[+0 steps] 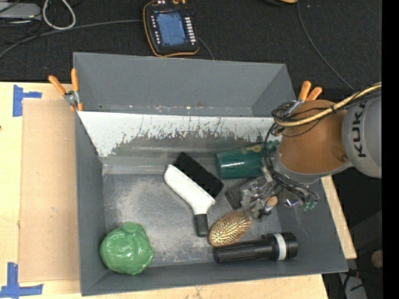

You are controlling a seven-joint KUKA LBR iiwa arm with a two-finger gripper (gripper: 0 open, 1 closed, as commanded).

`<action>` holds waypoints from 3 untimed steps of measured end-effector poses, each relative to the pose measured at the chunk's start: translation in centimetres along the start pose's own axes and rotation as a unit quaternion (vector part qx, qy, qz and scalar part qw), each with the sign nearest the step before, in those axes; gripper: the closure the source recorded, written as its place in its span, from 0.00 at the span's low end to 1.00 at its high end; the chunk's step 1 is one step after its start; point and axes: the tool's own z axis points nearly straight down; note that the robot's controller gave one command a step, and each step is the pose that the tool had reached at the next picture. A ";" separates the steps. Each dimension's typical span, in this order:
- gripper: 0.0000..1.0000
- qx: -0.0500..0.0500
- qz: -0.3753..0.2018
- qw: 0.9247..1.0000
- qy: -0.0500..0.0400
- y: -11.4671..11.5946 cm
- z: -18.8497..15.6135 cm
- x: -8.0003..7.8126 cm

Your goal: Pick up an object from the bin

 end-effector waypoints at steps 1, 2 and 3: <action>1.00 0.000 0.056 0.998 0.000 0.6 0.6 -0.8; 1.00 0.000 0.024 1.000 -0.001 -4.2 1.9 0.0; 1.00 -0.002 0.069 0.998 -0.002 -5.6 2.3 -1.1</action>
Offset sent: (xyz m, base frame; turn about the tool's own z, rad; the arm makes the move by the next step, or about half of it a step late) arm 0.0183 -0.0715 -0.0277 -0.1029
